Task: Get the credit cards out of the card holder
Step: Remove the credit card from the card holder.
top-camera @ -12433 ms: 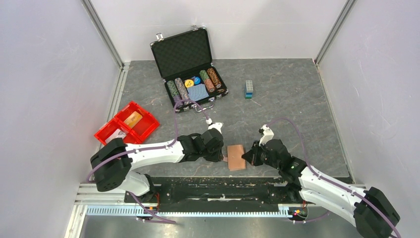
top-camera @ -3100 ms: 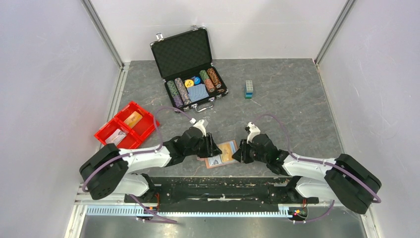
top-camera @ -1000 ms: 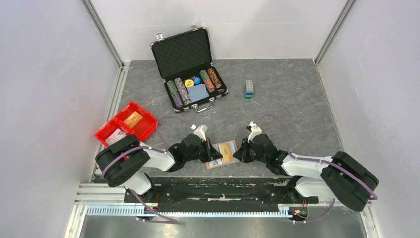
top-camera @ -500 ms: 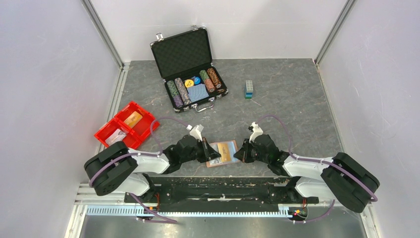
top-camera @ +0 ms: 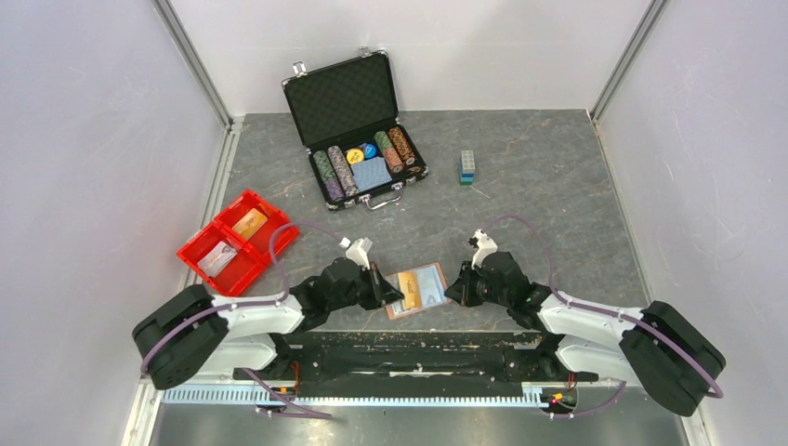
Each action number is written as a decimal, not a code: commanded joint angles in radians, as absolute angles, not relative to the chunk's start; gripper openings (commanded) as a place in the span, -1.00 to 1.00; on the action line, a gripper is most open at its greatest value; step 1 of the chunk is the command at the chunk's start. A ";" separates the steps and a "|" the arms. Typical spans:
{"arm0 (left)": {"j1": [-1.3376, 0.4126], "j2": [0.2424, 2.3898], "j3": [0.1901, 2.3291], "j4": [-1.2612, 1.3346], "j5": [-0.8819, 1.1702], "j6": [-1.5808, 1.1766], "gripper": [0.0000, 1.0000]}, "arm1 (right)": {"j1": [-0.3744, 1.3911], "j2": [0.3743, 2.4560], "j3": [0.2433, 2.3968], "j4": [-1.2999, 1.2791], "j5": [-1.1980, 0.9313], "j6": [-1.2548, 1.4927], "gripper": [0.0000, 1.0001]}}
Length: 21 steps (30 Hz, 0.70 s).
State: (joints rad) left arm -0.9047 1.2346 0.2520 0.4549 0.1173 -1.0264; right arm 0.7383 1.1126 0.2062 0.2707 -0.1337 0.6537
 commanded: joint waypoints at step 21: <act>-0.899 0.826 0.307 0.170 0.397 -0.726 -0.96 | 0.664 0.915 0.469 0.189 -0.624 0.144 0.20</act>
State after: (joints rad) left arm -0.9039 0.8513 0.2546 0.1574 0.2760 -0.8078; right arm 0.6735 0.9138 0.4141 0.1509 -0.4652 0.2070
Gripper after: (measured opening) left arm 0.029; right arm 0.543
